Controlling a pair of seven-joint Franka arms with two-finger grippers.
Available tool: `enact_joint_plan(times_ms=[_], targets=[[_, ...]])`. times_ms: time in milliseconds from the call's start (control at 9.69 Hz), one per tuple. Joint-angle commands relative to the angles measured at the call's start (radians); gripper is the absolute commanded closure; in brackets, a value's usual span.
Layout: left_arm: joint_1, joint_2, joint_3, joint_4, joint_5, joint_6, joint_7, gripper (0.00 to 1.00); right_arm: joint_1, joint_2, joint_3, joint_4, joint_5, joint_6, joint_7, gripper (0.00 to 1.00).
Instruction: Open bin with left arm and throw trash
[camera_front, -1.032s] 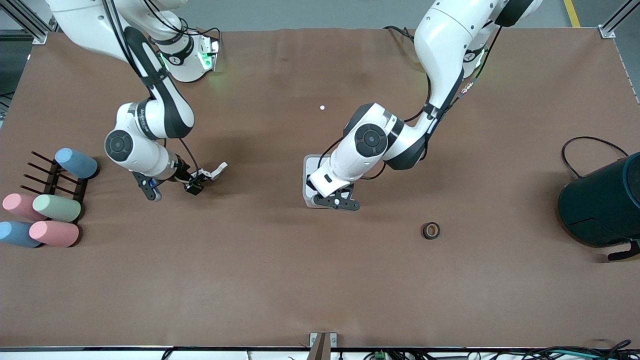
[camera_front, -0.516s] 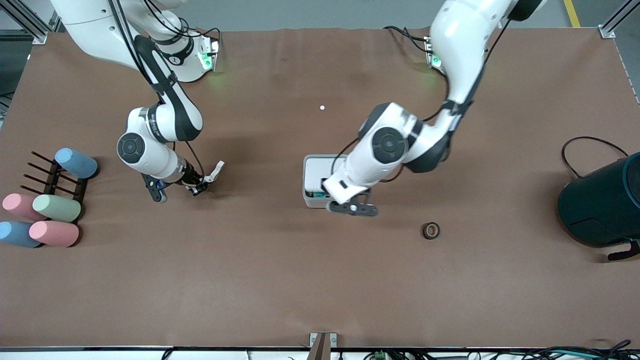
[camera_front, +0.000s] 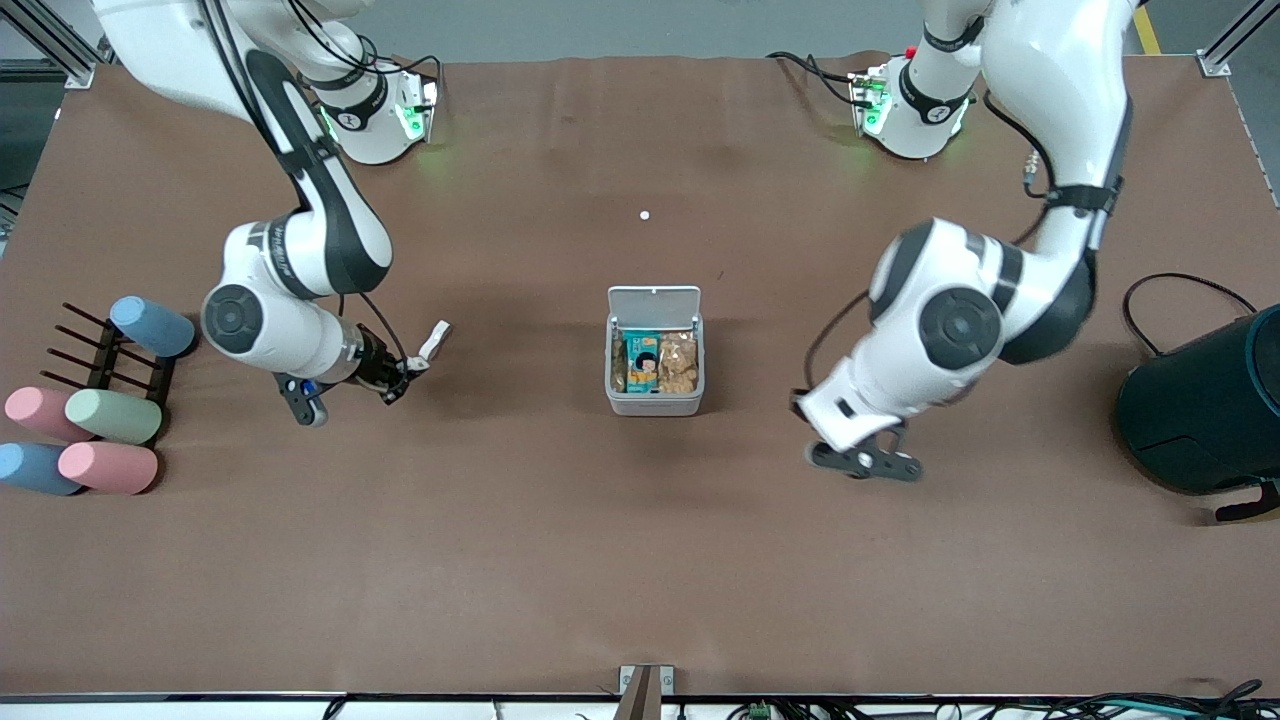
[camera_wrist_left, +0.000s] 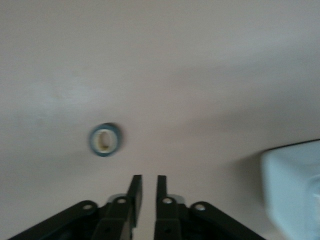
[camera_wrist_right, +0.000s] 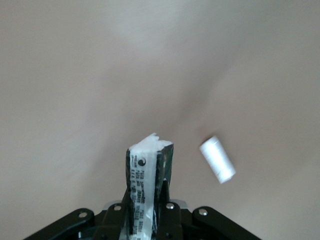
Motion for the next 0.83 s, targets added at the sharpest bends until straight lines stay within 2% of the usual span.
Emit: enact_joint_plan(times_ms=[0, 103, 310, 722], targets=[[0.08, 0.099, -0.008, -0.009, 0.131, 0.072, 0.079, 0.19, 0.167, 0.016, -0.004, 0.165, 0.018, -0.013, 0.111, 1.0], [0.093, 0.113, -0.008, -0.056, 0.139, 0.162, 0.111, 0.0, 0.221, 0.08, -0.004, 0.286, 0.019, -0.01, 0.154, 1.0], [0.102, 0.124, -0.008, -0.139, 0.136, 0.311, 0.101, 0.0, 0.302, 0.201, -0.004, 0.459, 0.012, -0.002, 0.322, 1.0], [0.087, 0.136, -0.02, -0.193, 0.093, 0.389, 0.004, 0.0, 0.433, 0.304, -0.004, 0.479, 0.01, 0.103, 0.461, 0.97]])
